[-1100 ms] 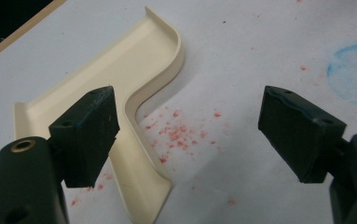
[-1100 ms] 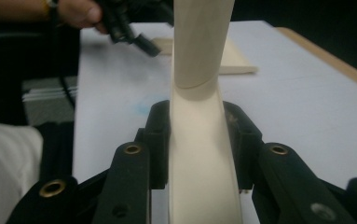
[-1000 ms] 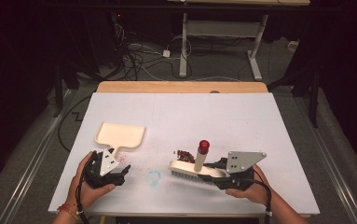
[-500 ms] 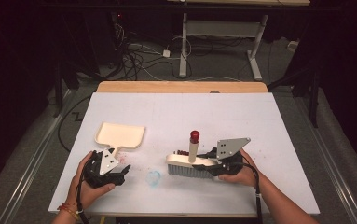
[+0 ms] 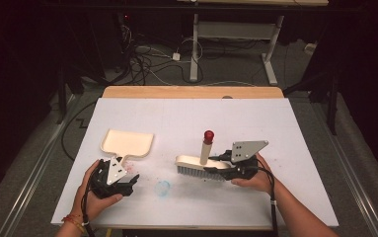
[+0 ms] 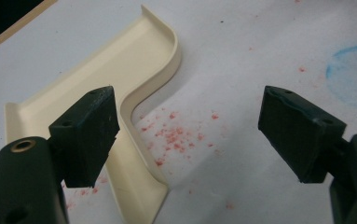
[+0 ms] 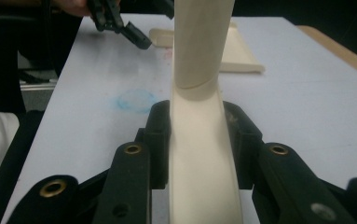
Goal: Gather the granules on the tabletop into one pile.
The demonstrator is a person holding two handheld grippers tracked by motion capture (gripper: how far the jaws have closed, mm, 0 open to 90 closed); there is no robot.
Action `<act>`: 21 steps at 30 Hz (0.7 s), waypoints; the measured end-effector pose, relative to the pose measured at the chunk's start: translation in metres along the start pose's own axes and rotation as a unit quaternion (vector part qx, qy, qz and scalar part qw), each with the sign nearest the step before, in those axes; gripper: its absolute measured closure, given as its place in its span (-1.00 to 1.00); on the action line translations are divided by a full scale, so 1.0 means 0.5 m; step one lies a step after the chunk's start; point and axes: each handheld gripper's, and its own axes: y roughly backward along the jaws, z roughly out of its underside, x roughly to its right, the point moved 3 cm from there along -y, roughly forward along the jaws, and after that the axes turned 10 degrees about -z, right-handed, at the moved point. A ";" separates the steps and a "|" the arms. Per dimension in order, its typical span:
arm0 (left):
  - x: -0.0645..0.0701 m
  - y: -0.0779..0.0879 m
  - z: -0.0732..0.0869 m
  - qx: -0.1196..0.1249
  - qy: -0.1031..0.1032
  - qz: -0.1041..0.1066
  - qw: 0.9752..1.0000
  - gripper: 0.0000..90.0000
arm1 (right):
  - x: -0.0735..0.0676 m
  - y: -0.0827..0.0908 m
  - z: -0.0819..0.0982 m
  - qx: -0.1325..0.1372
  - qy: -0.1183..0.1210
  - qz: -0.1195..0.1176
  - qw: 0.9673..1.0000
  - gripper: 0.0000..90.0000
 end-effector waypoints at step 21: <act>-0.002 0.006 -0.003 0.007 0.003 -0.002 1.000 -0.57 | -0.080 0.006 0.010 -0.037 -0.009 -0.018 0.999 0.50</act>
